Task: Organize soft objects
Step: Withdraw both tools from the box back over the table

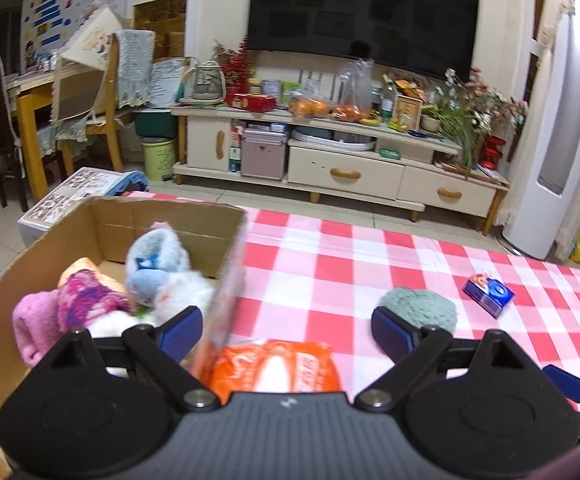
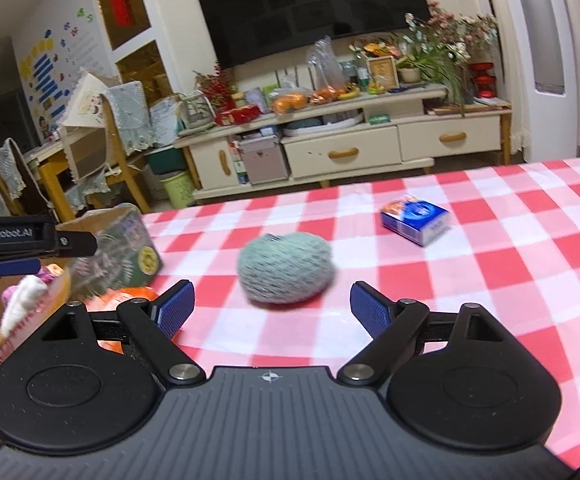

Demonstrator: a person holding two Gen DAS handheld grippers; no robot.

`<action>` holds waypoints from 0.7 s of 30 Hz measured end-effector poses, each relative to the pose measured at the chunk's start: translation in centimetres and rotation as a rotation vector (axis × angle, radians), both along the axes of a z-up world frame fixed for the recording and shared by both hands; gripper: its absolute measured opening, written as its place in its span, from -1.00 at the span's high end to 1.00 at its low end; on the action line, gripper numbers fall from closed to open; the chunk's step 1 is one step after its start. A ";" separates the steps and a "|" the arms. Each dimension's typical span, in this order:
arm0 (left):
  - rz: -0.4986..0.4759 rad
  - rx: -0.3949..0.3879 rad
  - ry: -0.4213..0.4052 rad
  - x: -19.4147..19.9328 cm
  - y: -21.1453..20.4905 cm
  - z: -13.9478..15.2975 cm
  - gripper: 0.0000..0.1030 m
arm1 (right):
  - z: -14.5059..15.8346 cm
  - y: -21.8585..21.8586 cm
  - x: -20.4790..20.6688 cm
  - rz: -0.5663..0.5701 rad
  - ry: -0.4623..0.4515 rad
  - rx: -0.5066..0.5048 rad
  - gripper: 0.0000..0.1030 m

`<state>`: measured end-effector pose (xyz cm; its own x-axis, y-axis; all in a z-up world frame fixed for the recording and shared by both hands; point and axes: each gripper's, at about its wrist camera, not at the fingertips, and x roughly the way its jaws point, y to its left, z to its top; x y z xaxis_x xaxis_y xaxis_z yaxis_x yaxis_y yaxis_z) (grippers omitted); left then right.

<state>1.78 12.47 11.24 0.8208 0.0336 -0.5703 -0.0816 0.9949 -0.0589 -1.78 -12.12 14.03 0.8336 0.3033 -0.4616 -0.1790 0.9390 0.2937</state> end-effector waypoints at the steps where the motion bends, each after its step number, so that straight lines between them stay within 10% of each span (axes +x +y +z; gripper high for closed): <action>1: -0.009 0.004 0.001 0.0 -0.4 -0.1 -0.78 | -0.2 -0.5 0.0 -0.007 0.004 -0.001 -1.00; 21: -0.184 0.058 0.005 1.6 -8.3 -2.7 -0.80 | -3.3 -7.3 3.0 -0.157 -0.024 -0.086 -1.00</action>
<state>3.38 4.17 8.50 0.8134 -0.0842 -0.5756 0.1020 0.9948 -0.0015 1.24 -19.41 10.68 0.8789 0.1287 -0.4593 -0.0339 0.9773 0.2090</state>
